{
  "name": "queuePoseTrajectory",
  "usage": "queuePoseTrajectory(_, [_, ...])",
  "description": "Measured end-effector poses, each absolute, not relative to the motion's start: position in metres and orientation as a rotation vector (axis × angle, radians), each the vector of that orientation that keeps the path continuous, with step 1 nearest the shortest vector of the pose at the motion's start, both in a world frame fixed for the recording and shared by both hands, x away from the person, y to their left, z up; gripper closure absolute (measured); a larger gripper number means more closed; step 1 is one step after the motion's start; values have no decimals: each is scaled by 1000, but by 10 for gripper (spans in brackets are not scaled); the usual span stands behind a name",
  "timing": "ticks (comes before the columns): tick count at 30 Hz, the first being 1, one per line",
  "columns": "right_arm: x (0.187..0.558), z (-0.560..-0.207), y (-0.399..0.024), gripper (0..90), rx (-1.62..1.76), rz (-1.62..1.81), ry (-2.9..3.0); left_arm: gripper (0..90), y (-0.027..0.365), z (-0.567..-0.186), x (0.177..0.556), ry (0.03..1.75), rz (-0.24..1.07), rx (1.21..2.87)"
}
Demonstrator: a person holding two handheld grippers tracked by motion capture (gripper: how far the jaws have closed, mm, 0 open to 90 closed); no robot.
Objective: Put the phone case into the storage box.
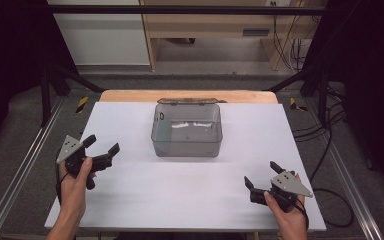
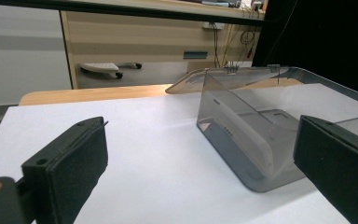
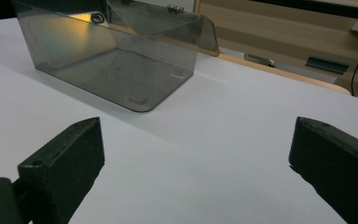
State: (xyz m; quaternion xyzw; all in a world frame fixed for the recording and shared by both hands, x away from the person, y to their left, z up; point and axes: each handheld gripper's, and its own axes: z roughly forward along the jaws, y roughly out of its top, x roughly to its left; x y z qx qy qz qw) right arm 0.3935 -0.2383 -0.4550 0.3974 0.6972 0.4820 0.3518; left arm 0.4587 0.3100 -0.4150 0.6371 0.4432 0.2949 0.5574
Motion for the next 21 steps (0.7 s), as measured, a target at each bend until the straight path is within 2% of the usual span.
queuePoseTrajectory(8, [395, -455, -243, 37, 1037, 1312, 1758, 27, 319, -427, 436, 1011, 704, 1493])
queuePoseTrajectory(21, [394, -454, -242, 42, 1014, 1351, 1755, 26, 307, -435, 413, 956, 659, 1483])
